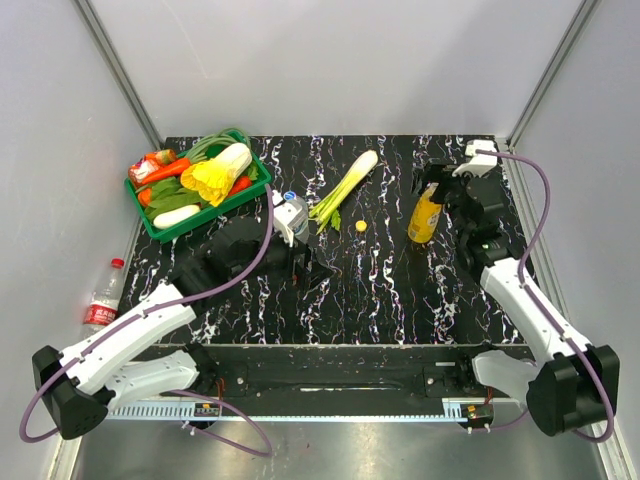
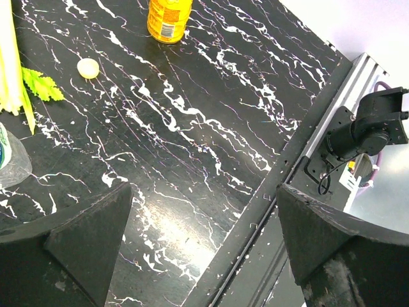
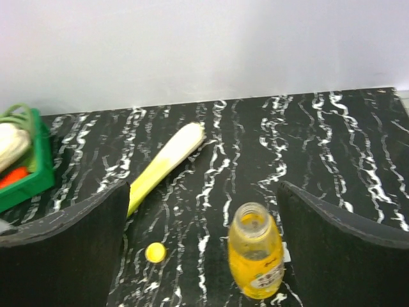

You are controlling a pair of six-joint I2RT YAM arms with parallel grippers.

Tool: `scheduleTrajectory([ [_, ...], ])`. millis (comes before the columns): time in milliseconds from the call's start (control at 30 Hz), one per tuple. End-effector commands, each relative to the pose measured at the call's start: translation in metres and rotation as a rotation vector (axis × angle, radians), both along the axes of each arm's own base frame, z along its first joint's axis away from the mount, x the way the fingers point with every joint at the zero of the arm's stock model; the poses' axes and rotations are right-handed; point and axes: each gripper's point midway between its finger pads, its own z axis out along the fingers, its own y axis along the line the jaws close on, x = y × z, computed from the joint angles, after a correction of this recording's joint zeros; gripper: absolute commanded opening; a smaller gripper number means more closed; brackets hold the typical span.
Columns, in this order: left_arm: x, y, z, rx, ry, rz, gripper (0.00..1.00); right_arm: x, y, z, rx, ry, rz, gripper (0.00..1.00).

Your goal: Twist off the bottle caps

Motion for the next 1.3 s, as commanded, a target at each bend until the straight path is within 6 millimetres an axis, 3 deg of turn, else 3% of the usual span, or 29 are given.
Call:
scheduleTrajectory([
  [0, 0.012, -0.003, 0.024, -0.046, -0.05, 0.045, 0.99, -0.02, 0.026, 0.032, 0.096, -0.036, 0.15, 1.0],
  [200, 0.027, 0.006, 0.028, -0.034, -0.044, 0.115, 0.99, -0.044, 0.045, 0.052, 0.192, -0.093, 0.277, 1.0],
  [300, 0.038, 0.013, 0.035, -0.028, -0.048, 0.16, 0.99, -0.05, 0.059, 0.051, 0.202, -0.031, 0.356, 1.0],
  [533, 0.069, 0.034, 0.077, -0.035, -0.108, 0.279, 0.99, -0.06, 0.083, 0.044, 0.208, 0.038, 0.504, 1.0],
  [767, 0.107, 0.078, 0.104, 0.029, -0.115, 0.51, 0.99, -0.069, 0.087, 0.042, 0.208, 0.054, 0.538, 1.0],
  [867, 0.122, 0.104, 0.105, 0.045, -0.09, 0.61, 0.99, -0.07, 0.088, 0.042, 0.206, 0.057, 0.547, 1.0],
  [1033, 0.142, 0.153, 0.093, 0.083, 0.002, 0.803, 0.99, -0.069, 0.087, 0.044, 0.175, 0.08, 0.55, 1.0],
  [1267, 0.155, 0.239, 0.04, 0.202, 0.15, 1.087, 0.99, -0.07, 0.084, 0.032, 0.178, 0.124, 0.526, 1.0],
])
